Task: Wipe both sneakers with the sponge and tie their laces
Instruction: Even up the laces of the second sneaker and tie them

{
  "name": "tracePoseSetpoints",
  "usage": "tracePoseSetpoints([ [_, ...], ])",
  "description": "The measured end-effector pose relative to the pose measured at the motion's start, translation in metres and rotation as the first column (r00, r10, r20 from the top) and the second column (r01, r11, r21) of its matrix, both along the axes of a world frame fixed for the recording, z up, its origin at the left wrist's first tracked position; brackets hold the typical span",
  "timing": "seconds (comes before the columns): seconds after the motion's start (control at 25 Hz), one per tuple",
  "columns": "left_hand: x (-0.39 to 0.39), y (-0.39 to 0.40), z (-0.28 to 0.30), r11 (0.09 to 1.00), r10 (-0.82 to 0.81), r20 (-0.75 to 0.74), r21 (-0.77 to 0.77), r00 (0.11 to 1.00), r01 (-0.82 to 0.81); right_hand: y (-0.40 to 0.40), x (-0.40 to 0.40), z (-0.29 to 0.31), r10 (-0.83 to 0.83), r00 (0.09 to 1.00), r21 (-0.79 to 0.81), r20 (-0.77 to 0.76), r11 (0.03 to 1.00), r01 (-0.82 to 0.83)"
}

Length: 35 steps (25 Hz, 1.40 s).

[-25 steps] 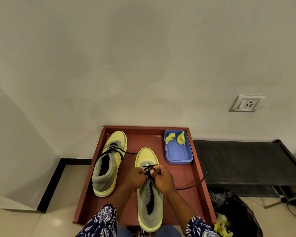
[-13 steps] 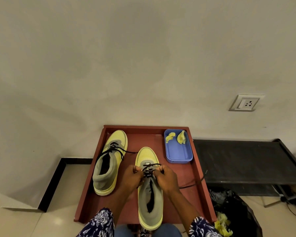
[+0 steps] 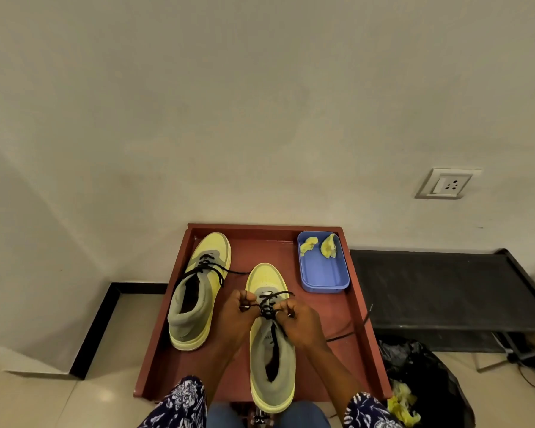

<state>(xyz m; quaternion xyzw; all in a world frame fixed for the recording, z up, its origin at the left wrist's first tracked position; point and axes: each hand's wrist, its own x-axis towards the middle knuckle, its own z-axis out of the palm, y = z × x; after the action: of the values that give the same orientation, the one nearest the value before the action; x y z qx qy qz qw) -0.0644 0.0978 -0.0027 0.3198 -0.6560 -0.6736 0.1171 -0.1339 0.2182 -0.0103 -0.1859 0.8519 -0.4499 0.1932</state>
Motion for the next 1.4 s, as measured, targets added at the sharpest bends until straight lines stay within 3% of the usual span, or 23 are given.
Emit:
tracePoseSetpoints([
  [0.16, 0.002, -0.009, 0.0, 0.977, -0.087, 0.047, -0.189, 0.995, 0.095, 0.004, -0.001, 0.0, -0.088, 0.996, -0.043, 0.008, 0.995, 0.088],
  [0.32, 0.011, -0.02, -0.008, 0.852, -0.187, 0.173, -0.462, 0.967, 0.247, 0.008, -0.004, -0.006, -0.285, 0.941, -0.099, 0.184, 0.947, 0.306],
  [0.4, 0.014, -0.021, -0.011, 0.808, -0.21, 0.196, -0.518, 0.958, 0.283, 0.009, -0.004, -0.008, -0.321, 0.909, -0.119, 0.266, 0.925, 0.361],
  [0.64, 0.009, -0.014, -0.009, 0.903, -0.121, 0.204, -0.383, 0.971, 0.193, 0.007, 0.0, -0.008, -0.166, 0.952, -0.102, 0.256, 0.975, 0.197],
  [0.8, 0.008, -0.012, 0.007, 0.963, -0.153, 0.13, -0.201, 0.98, 0.177, 0.008, 0.001, -0.003, -0.159, 0.926, -0.175, 0.342, 0.957, 0.229],
  [0.96, 0.015, -0.014, 0.014, 0.99, -0.137, 0.086, 0.016, 0.987, 0.137, 0.012, 0.009, 0.009, -0.189, 0.824, -0.264, 0.534, 0.889, 0.375],
  [1.12, 0.018, -0.021, 0.014, 0.984, -0.155, 0.114, 0.107, 0.981, 0.143, 0.011, 0.009, 0.017, -0.171, 0.679, -0.336, 0.714, 0.768, 0.546],
  [1.2, 0.017, -0.021, 0.014, 0.982, -0.161, 0.134, 0.116, 0.978, 0.146, 0.01, 0.007, 0.019, -0.138, 0.66, -0.362, 0.739, 0.745, 0.561],
  [1.32, 0.016, -0.022, 0.01, 0.981, -0.193, 0.134, 0.028, 0.972, 0.191, 0.011, 0.006, 0.022, -0.096, 0.751, -0.336, 0.654, 0.852, 0.401],
  [1.4, 0.016, -0.024, 0.008, 0.964, -0.231, 0.168, -0.096, 0.958, 0.249, 0.013, 0.004, 0.025, -0.063, 0.855, -0.208, 0.514, 0.958, 0.196],
])
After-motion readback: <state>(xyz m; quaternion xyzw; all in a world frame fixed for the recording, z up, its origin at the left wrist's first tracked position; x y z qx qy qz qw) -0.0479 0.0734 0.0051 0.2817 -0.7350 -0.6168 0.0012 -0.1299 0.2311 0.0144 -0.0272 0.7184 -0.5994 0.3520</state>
